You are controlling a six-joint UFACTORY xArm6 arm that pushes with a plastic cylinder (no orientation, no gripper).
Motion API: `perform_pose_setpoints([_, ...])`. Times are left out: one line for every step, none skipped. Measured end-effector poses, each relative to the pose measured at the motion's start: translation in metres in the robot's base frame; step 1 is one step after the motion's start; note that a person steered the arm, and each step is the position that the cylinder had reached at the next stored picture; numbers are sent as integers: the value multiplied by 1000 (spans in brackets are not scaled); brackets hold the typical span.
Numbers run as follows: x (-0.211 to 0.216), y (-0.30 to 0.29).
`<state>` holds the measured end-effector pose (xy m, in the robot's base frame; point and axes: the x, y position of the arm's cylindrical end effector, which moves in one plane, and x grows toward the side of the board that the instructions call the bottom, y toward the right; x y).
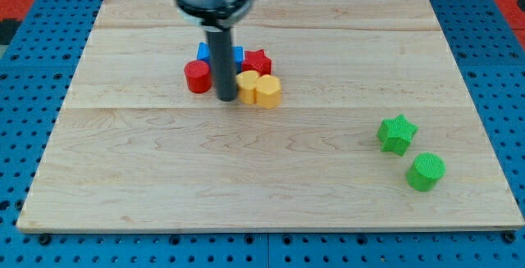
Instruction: Move the yellow heart and yellow hexagon closer to the green star
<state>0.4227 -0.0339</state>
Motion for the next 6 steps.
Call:
perform_pose_setpoints([-12,-12])
perform_pose_setpoints([-25,-14])
perform_pose_setpoints([-21,37])
perform_pose_setpoints([5,109])
perform_pose_setpoints([18,139])
perform_pose_setpoints([18,139])
